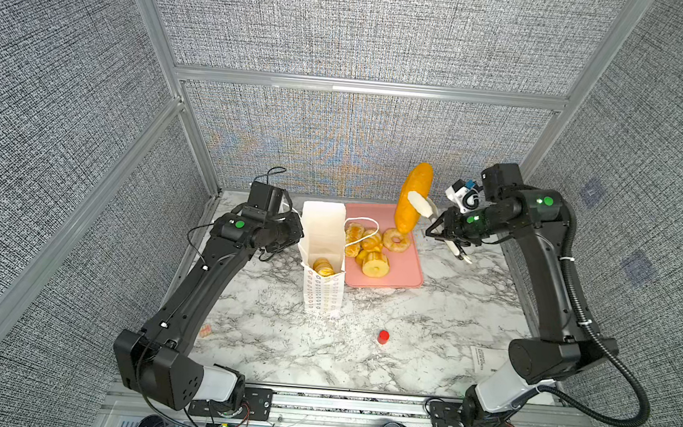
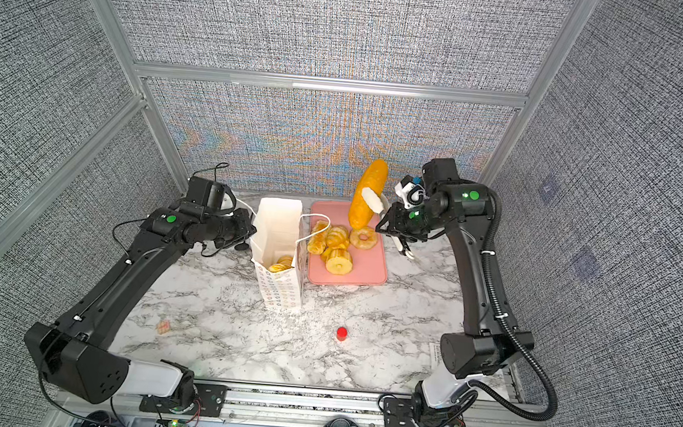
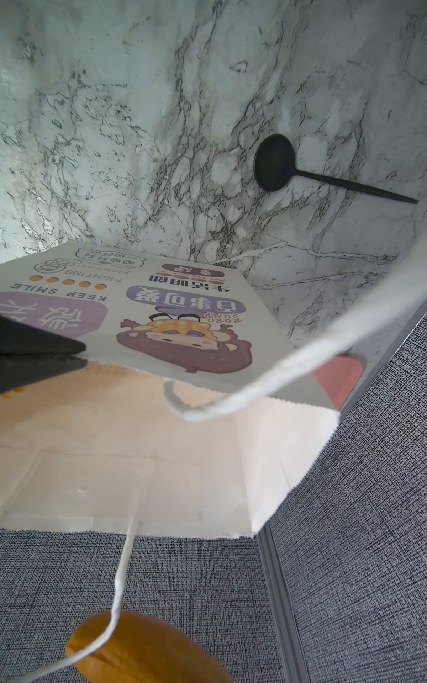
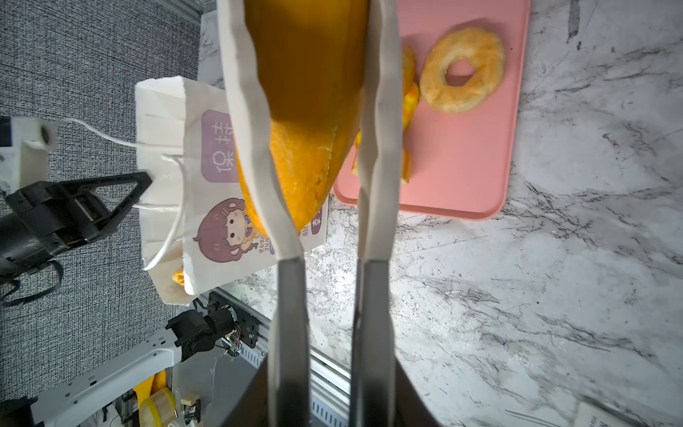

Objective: Place the fake bread into the paper bag
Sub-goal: 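Lift the yellow loaf upright with the tongs above the tray, then carry the loaf with the tongs over the bag and lower it in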

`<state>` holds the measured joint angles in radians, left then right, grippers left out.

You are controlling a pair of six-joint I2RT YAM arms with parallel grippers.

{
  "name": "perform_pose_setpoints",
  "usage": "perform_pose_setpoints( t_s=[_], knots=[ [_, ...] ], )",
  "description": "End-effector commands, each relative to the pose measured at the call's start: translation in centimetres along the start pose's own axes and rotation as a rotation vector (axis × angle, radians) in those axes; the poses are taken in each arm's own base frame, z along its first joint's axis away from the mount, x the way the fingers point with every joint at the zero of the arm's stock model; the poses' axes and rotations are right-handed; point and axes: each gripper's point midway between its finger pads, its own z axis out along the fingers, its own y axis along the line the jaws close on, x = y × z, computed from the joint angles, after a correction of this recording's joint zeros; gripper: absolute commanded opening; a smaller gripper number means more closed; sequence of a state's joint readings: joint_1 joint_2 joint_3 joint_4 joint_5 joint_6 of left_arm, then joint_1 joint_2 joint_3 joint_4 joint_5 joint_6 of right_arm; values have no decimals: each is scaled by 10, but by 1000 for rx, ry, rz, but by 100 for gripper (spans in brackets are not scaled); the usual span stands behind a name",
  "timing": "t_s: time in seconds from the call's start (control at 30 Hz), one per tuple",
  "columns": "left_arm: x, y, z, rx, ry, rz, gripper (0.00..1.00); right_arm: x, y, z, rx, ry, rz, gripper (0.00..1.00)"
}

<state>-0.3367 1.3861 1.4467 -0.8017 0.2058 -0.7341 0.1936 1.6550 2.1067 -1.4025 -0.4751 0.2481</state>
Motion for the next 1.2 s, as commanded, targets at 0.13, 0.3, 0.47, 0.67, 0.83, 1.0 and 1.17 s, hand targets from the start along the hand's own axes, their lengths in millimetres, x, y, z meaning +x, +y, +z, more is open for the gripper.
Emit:
perform_pose_setpoints(
  t_s=[0.13,0.3,0.47,0.67,0.83,1.0,1.17],
  knots=[
    [-5,-4,-4,20,-27,0,0,-13,32,-17,-63,-115,-83,34],
    [-6,-5,-4,22,-29,-4,0,-13,55,-27,-108,-153,-138,34],
    [-6,-5,-3,24,-28,-9,0,-10,78,-26,-139,-159,-199,34],
    [-5,-4,-3,24,-25,-13,0,-3,108,-24,-188,-155,-270,34],
    [-4,-4,-2,25,-26,-16,0,7,127,-14,-200,-127,-314,34],
    [-4,-4,-2,25,-26,-18,0,20,140,3,-190,-83,-346,34],
    [-4,-4,-1,25,-26,-17,0,36,150,20,-162,-36,-388,34]
  ],
)
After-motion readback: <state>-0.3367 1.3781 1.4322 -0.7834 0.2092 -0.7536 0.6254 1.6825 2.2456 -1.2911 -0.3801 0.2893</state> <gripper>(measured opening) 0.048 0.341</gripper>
